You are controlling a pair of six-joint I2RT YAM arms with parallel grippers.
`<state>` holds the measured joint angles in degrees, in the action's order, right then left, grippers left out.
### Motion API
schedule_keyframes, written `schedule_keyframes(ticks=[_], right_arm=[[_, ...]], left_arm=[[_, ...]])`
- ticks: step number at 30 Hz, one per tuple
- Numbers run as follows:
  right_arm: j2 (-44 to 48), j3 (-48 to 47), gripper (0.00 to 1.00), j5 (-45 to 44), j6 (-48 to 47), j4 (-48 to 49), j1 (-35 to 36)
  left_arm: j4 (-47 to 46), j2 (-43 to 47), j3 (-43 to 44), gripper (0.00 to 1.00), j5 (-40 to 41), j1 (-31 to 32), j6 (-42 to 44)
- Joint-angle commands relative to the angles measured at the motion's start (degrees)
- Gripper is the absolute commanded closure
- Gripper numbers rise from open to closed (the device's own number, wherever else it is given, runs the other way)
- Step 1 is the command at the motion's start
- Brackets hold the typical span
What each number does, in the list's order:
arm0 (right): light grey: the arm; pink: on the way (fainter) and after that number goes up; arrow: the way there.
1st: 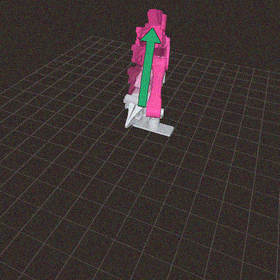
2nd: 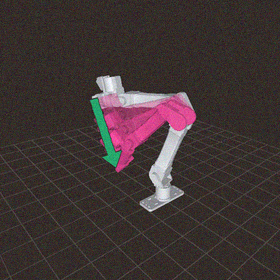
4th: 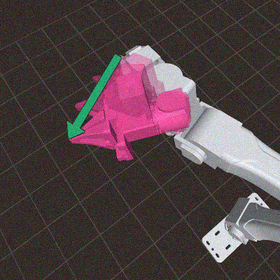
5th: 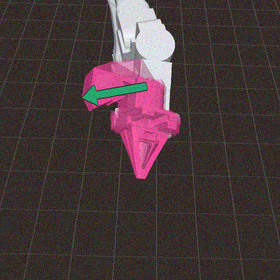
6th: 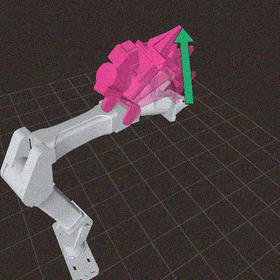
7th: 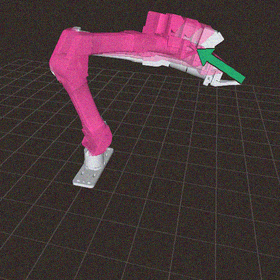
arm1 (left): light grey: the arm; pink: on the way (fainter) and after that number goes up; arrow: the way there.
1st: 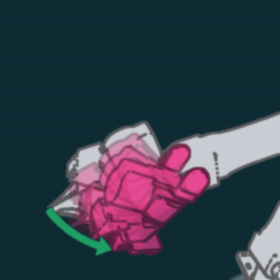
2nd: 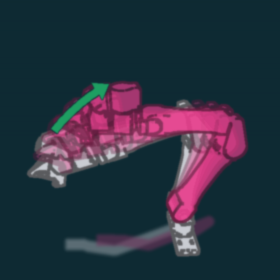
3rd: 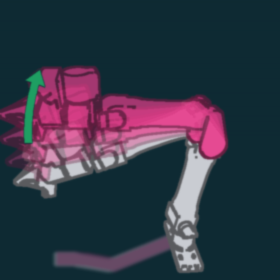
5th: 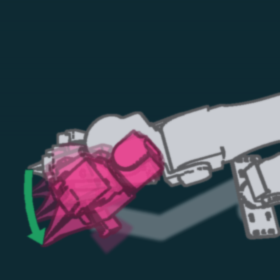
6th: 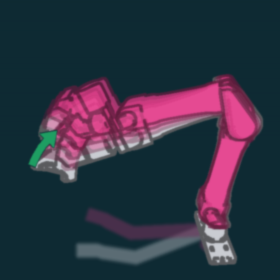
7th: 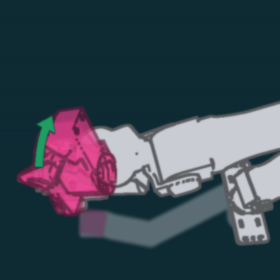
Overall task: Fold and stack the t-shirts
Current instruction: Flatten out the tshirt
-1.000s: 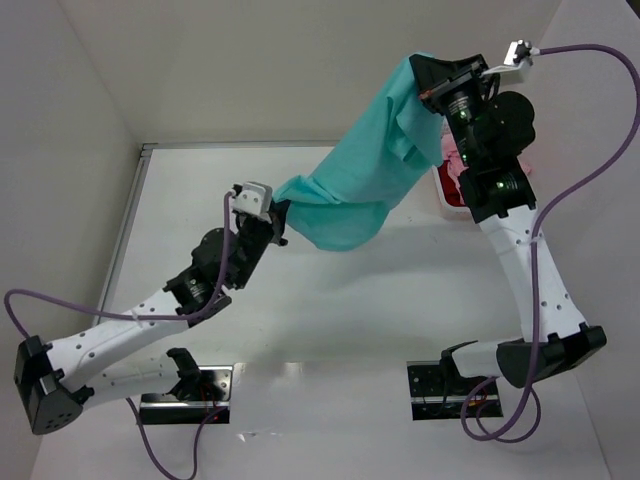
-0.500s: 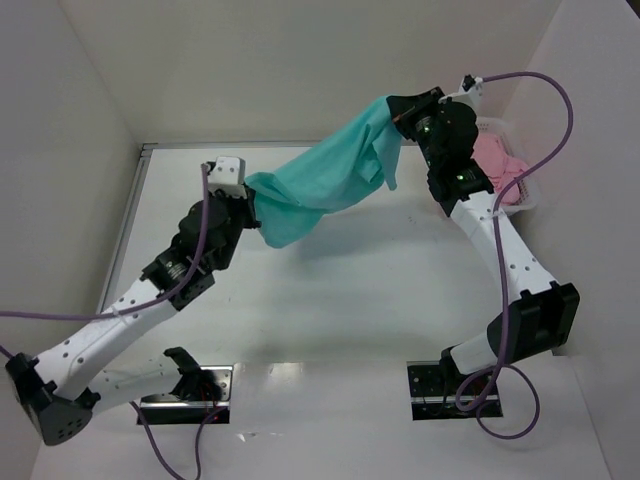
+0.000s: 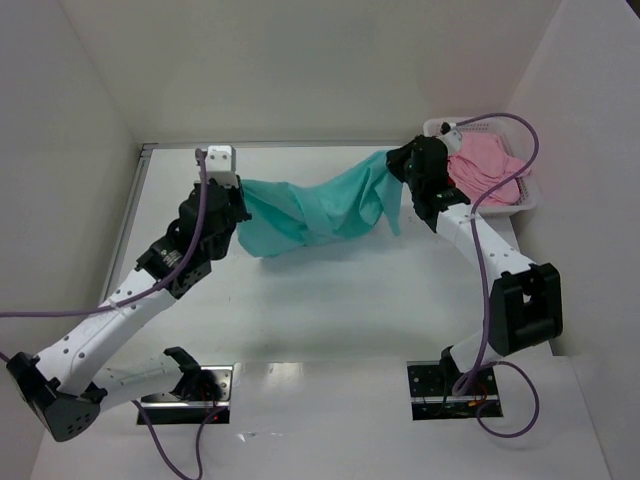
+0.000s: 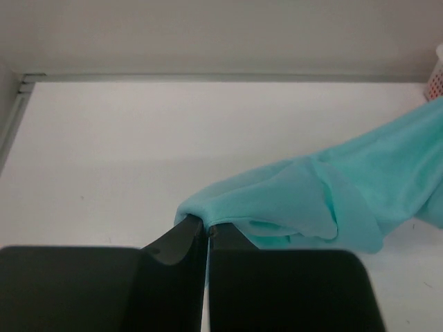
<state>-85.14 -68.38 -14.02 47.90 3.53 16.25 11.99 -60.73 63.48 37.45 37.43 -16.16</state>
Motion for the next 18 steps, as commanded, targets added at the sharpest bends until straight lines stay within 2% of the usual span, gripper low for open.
schedule_keyframes(ticks=[1, 2, 5, 8, 11, 13, 15, 16, 18], right_arm=[[-1.3, 1.8, 0.82, -2.7, -0.9, 1.6, 0.4], [-1.9, 2.3, 0.72, -2.7, -0.9, 1.6, 0.4], [-2.5, 2.8, 0.62, -1.5, -1.5, 1.6, 0.4], [-3.0, 3.4, 0.37, 0.0, -2.8, 1.6, 0.4], [-3.6, 4.5, 0.26, 3.0, -3.5, 1.0, 0.4], [-3.6, 4.5, 0.12, 5.9, -6.1, 1.0, 0.4], [-3.6, 5.0, 0.06, 11.2, -9.1, 1.0, 0.4], [-2.9, 5.0, 0.02, 12.4, -10.1, 1.0, 0.4], [-2.2, 5.0, 0.0, 13.0, -11.9, 0.4, 2.1]], left_arm=[[-3.5, 3.2, 3.3, 1.0, 2.2, -1.0, 3.7], [-3.5, 3.2, 3.8, 1.0, 0.7, -1.0, 5.1], [-3.5, 3.2, 4.4, 1.0, -1.5, -1.6, 5.7], [-2.3, 0.5, 4.4, 1.0, -2.8, -1.6, 5.7], [-2.3, -1.8, 4.9, 1.0, -3.6, -2.1, 5.7], [-2.3, -2.5, 4.9, 1.0, -4.3, -2.1, 5.7], [-3.0, -3.9, 4.9, 1.0, -5.0, -2.7, 5.7], [-3.0, -4.4, 5.4, 1.0, -5.0, -2.7, 5.7], [-3.6, -6.1, 5.4, 1.0, -5.6, -4.6, 5.2]])
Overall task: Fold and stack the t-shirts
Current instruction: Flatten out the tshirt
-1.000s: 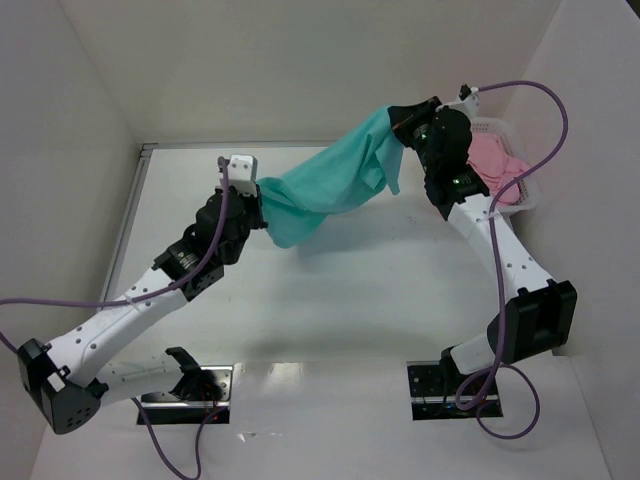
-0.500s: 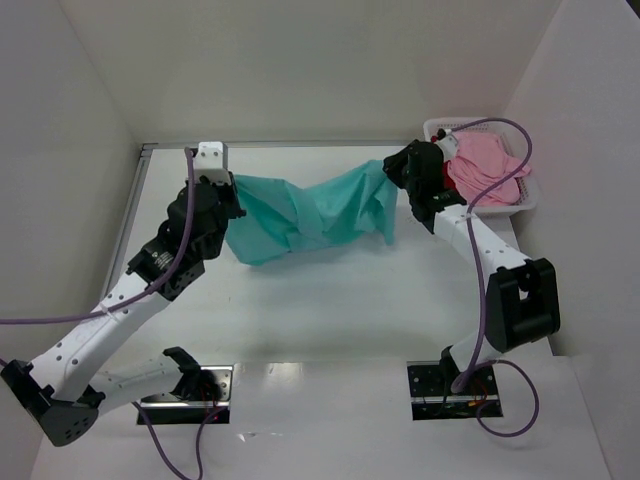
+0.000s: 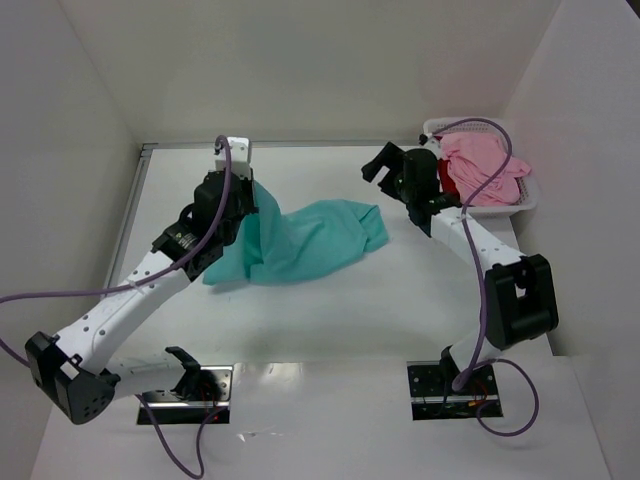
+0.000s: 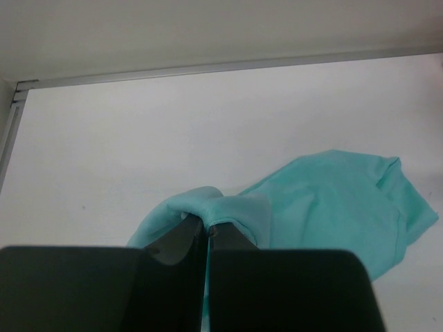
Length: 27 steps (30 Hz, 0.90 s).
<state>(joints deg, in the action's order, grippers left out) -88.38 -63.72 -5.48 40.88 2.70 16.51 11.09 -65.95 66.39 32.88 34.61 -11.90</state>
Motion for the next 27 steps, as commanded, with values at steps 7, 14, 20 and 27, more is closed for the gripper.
schedule_keyframes(ticks=[7, 14, 20, 27], right_arm=[[5.1, 5.0, 0.0, 3.5, -10.9, 4.1, 12.1], [3.4, 7.6, 0.0, 2.2, -17.2, 5.6, 20.1], [0.8, 8.4, 0.0, 4.2, -20.1, 7.0, 23.3], [0.8, 10.6, 0.0, 1.7, -23.9, 10.0, 29.6]], left_arm=[[-4.9, -4.9, 5.9, 1.0, -3.3, -10.1, -3.8], [-8.0, -5.4, 10.4, 1.0, -9.4, -16.1, -7.0], [-8.5, -8.6, 11.2, 1.0, -13.7, -21.2, -8.3], [-9.1, -12.2, 12.3, 1.0, -17.2, -21.9, -9.0]])
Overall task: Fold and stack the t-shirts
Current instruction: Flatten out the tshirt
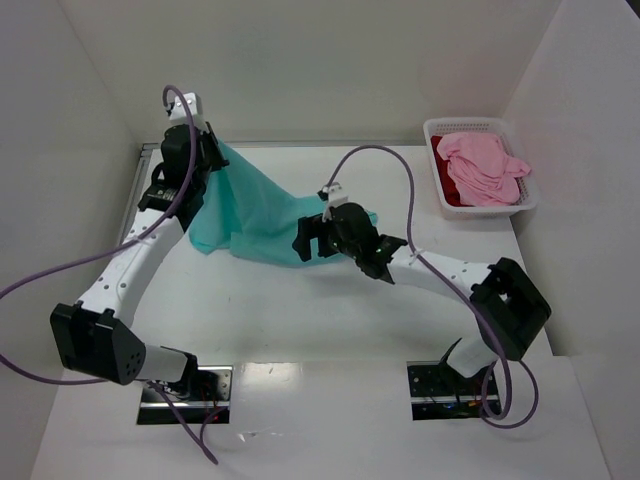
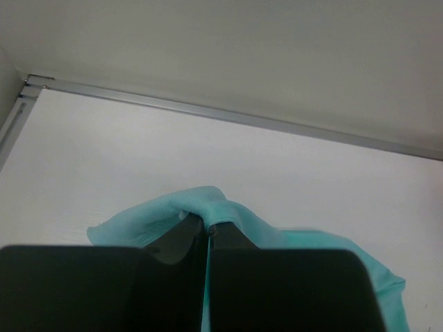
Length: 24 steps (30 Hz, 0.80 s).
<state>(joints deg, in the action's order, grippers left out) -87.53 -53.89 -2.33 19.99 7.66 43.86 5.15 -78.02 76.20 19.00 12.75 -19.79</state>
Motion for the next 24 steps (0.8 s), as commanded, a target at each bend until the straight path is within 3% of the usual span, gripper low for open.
schedule_keyframes(ticks=[1, 6, 10, 24], right_arm=[[-0.1, 0.8, 0.0, -0.8, -3.0, 5.0, 2.8], [-0.1, 1.3, 0.0, -3.6, -4.8, 6.3, 8.2], [-5.2, -0.7, 0.0, -9.0, -5.3, 6.8, 11.7], [-19.6, -12.2, 0.0, -15.9, -10.0, 6.8, 13.3]], left_arm=[[-3.1, -0.8, 2.5, 1.0, -3.4, 0.0, -1.1], [-3.1, -1.9, 3.5, 1.0, -4.7, 0.0, -1.1], [-3.1, -2.4, 3.5, 1.0, -5.3, 0.0, -1.1], [-3.1, -0.8, 2.5, 1.0, -5.8, -0.5, -0.6]])
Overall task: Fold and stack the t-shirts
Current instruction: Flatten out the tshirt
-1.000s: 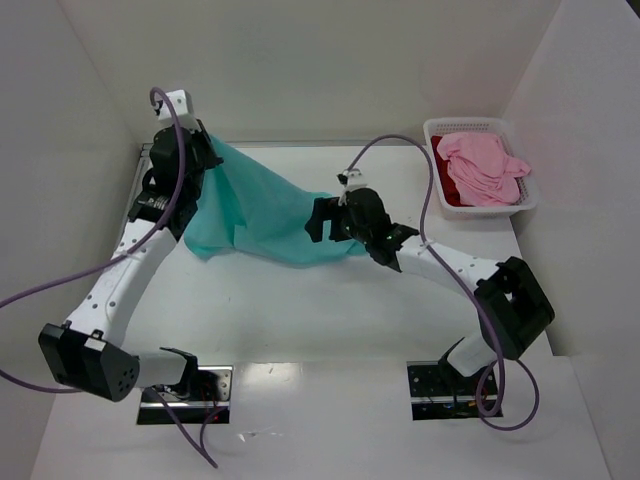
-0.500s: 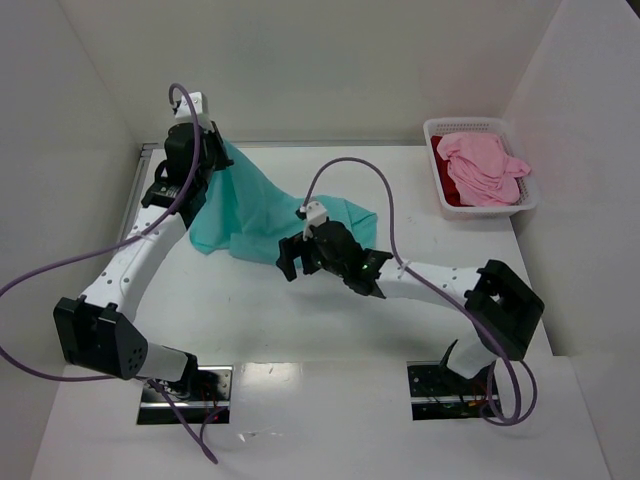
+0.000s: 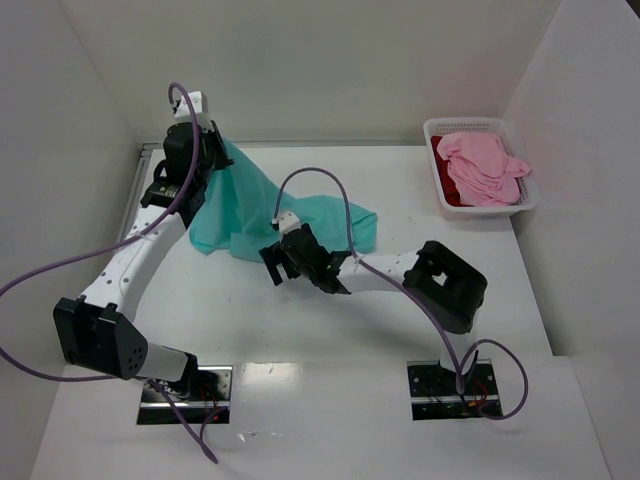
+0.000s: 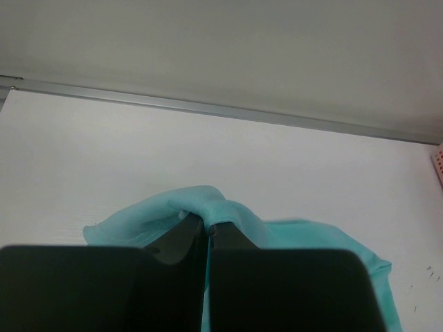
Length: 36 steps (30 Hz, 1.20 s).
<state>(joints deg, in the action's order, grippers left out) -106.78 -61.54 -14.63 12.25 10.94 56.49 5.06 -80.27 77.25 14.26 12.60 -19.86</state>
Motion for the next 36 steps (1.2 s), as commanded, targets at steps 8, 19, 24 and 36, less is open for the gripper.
schedule_keyframes(ticks=[8, 19, 24, 36], right_arm=[[-7.6, -10.7, 0.02, -2.3, -2.8, 2.6, 1.9], [-12.0, -16.2, 0.24, -7.2, -2.2, -1.7, 3.2], [-12.0, -17.3, 0.65, -9.0, -1.4, -1.7, 3.2], [-8.6, -18.4, 0.72, -11.6, -3.7, -3.6, 3.2]], left_arm=[[-3.6, 1.4, 0.4, 1.0, -1.6, -0.9, -0.5], [-3.6, 2.6, -0.2, 1.0, -1.6, -1.4, -0.5], [-4.1, 3.6, -0.7, 1.0, -1.6, -1.4, -0.5], [-4.6, 4.8, -1.8, 1.0, -2.7, -3.0, -0.5]])
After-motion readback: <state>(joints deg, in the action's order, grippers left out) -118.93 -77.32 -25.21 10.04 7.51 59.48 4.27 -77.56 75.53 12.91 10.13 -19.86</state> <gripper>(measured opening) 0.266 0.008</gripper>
